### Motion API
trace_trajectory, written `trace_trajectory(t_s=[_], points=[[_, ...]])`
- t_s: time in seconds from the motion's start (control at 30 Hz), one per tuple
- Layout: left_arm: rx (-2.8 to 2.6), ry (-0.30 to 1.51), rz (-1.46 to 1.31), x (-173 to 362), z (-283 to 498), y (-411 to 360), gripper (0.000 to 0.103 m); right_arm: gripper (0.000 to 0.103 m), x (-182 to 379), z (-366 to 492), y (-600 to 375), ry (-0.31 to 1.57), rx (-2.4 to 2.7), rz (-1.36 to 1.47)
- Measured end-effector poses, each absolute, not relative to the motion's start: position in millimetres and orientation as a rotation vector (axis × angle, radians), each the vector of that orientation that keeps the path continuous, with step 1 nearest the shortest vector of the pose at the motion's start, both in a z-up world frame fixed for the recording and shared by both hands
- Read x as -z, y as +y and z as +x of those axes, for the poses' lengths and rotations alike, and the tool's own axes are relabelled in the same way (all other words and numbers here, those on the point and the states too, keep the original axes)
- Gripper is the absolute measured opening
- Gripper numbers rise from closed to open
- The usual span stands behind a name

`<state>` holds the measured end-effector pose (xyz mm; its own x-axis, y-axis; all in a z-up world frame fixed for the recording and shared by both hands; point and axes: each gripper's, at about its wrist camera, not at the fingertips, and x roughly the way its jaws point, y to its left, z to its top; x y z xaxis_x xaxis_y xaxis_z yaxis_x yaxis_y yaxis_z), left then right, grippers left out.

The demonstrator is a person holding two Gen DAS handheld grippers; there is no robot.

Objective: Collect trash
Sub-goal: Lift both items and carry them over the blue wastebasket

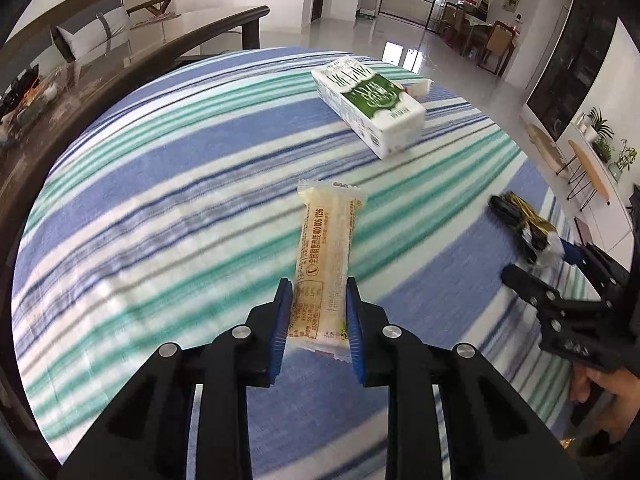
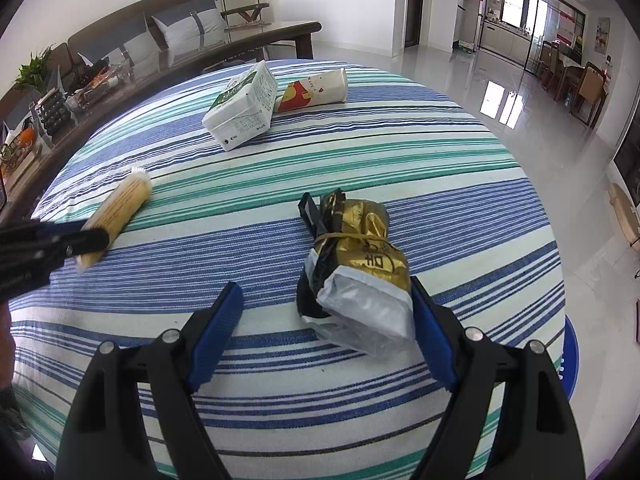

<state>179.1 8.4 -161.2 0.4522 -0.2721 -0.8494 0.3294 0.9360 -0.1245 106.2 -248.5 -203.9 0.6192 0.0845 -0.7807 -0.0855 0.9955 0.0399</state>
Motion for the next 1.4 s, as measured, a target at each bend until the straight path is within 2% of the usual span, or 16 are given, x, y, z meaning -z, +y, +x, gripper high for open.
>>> trace_trajectory(t_s=[0.03, 0.1, 0.13, 0.23, 0.4, 0.57, 0.6, 0.63, 0.67, 0.7, 1.03, 1.23, 1.4], points=[[0.386, 1.040, 0.057, 161.8, 170.2, 7.1, 0.047, 0.079, 203.1, 105.3, -250.2, 0.892, -0.105, 0.012], [0.401, 1.033, 0.077, 162.0, 157.3, 5.4, 0.071, 0.079, 199.7, 103.1, -260.3, 0.880, -0.159, 0.092], [0.403, 1.019, 0.103, 161.1, 154.0, 5.2, 0.076, 0.079, 197.5, 103.2, -266.4, 0.889, -0.184, 0.123], [0.417, 0.989, 0.183, 157.9, 155.3, 5.7, 0.079, 0.079, 187.8, 109.0, -274.6, 0.919, -0.162, 0.096], [0.457, 1.023, 0.246, 157.7, 176.8, -6.5, 0.079, 0.078, 185.5, 138.6, -273.4, 1.076, -0.188, 0.105], [0.454, 1.068, 0.282, 165.3, 187.7, -18.2, 0.055, 0.064, 188.3, 152.7, -271.2, 1.137, -0.161, 0.125], [0.458, 1.074, 0.265, 164.7, 189.1, -17.9, 0.047, 0.043, 187.4, 152.8, -269.4, 1.142, -0.150, 0.101], [0.450, 1.071, 0.263, 164.0, 189.4, -18.0, 0.029, 0.043, 185.9, 151.8, -269.4, 1.145, -0.140, 0.088], [0.447, 1.067, 0.264, 162.9, 188.8, -17.9, 0.021, 0.043, 182.8, 147.6, -271.9, 1.134, -0.140, 0.106], [0.445, 1.062, 0.260, 161.2, 187.6, -17.7, 0.017, 0.042, 179.4, 143.4, -274.3, 1.120, -0.145, 0.119], [0.575, 0.972, 0.101, 121.1, 132.4, -43.5, 0.014, 0.042, 136.1, 57.0, -331.6, 0.966, -0.139, 0.215], [0.724, 0.919, 0.080, 92.5, 81.5, -120.8, 0.014, 0.042, 120.5, 16.5, -412.5, 0.916, 0.012, 0.193], [0.838, 0.928, 0.134, 91.2, 60.1, -215.1, 0.014, 0.042, 137.9, 4.0, -491.3, 0.908, 0.142, 0.235]])
